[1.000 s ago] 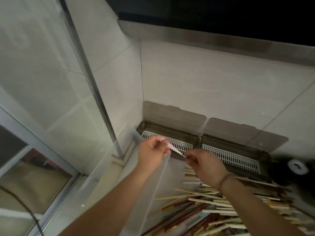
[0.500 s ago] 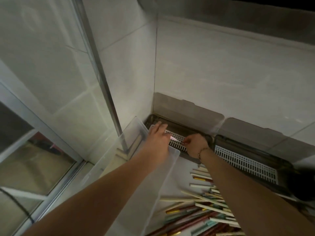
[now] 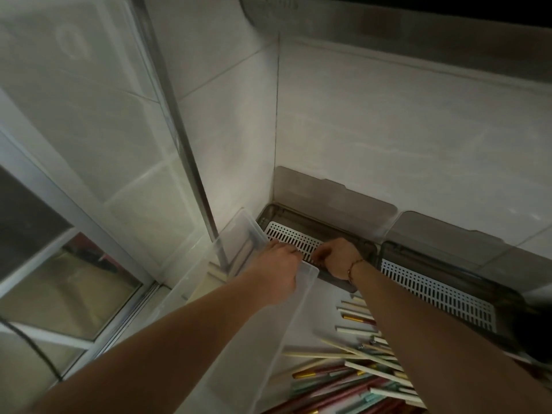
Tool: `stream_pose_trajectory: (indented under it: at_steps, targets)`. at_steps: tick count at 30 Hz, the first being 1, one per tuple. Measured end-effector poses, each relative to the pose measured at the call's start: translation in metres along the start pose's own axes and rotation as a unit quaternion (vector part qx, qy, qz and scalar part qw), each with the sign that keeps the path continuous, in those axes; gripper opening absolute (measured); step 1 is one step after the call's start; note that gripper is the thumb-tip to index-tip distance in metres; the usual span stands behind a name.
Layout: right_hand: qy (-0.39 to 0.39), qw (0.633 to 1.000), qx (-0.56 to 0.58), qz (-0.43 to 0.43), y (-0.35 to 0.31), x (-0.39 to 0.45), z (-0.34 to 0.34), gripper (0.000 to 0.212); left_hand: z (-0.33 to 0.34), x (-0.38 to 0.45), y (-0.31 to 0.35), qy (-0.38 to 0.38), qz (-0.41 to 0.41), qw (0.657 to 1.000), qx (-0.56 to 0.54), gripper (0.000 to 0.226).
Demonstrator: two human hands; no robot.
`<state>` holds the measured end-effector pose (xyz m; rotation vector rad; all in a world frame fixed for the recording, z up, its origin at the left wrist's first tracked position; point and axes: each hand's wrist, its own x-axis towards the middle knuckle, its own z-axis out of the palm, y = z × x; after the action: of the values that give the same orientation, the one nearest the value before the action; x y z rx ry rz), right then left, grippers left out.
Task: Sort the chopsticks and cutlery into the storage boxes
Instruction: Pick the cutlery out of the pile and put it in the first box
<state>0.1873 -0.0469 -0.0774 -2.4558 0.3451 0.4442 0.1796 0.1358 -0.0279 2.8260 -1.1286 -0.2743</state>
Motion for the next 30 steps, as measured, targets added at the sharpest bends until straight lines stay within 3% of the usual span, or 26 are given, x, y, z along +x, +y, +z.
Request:
stream_pose_trajectory:
  at_steps: [7,12,15,19,21,27,30]
  targets:
    - [0.164,0.972,0.161,-0.056,0.035,-0.080,-0.050,0.024,0.020,-0.021,0.024,0.171,0.018,0.974,-0.150,0.037]
    - [0.218,0.947,0.236,-0.026,0.107,-0.172,-0.067,0.032,0.038,-0.042,0.081,0.246,0.131,0.942,-0.188,0.025]
    - [0.226,0.945,0.230,0.045,0.145,-0.225,-0.057,0.025,0.060,-0.061,0.125,0.184,0.188,0.945,-0.196,0.023]
    - [0.244,0.944,0.197,0.103,0.191,-0.286,-0.028,0.039,0.091,-0.087,0.174,0.048,0.232,0.961,-0.141,0.028]
    - [0.240,0.942,0.175,0.154,0.204,-0.313,-0.015,0.030,0.100,-0.098,0.193,0.000,0.254,0.962,-0.096,0.033]
    - [0.256,0.907,0.118,0.312,0.230,-0.369,0.024,0.018,0.113,-0.116,0.241,-0.068,0.287,0.952,-0.086,0.032]
    - [0.236,0.886,0.083,0.391,0.237,-0.376,0.038,0.036,0.114,-0.119,0.262,-0.084,0.307,0.943,-0.091,0.034]
